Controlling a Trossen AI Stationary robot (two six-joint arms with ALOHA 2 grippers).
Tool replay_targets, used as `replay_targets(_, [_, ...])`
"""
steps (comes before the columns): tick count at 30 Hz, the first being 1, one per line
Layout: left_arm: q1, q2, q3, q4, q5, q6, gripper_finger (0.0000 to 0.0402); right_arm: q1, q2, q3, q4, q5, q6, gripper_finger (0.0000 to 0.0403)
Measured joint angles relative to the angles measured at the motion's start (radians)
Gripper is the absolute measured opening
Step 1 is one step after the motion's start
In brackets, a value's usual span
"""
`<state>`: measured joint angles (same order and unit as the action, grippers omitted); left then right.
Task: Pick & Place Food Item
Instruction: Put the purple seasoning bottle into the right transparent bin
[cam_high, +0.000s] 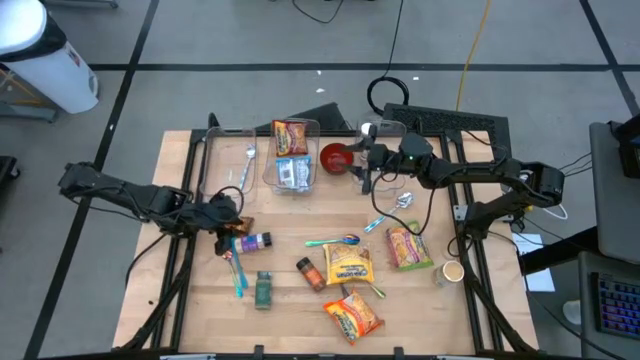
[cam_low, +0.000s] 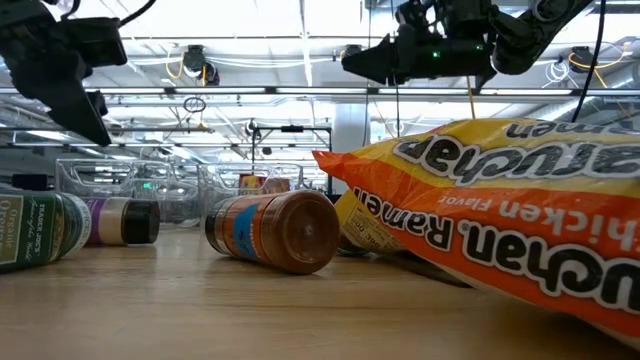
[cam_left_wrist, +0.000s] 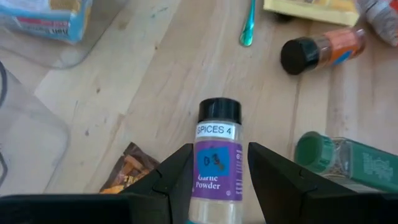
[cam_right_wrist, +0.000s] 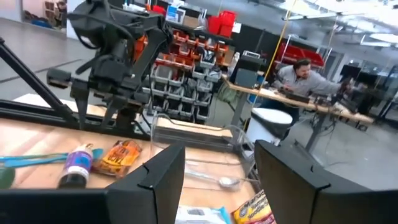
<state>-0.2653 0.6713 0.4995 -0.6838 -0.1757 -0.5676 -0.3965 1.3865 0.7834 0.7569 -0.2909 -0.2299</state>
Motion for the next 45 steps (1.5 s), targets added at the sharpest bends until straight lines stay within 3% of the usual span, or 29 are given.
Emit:
replay_targets(7, [0.000, 0.100, 0.000, 0.000, 0.001, -0.074, 0.0168, 0.016, 0.000, 0.000, -0.136, -0.002, 0.039, 0.0185])
replay_targets(16, [0.000, 0.236, -0.001, 0.010, 0.060, -0.149, 0.0251, 0.066, 0.000, 0.000, -0.147, -0.003, -0.044, 0.0185])
replay_targets(24, [0.000, 0.327, -0.001, 0.107, 0.132, -0.090, 0.0307, 0.071, 0.000, 0.000, -0.148, -0.003, -0.062, 0.0185])
replay_targets(45, [0.000, 0.578, -0.001, 0.105, 0.123, 0.001, 0.0315, 0.071, 0.000, 0.000, -0.176, -0.001, -0.063, 0.0185])
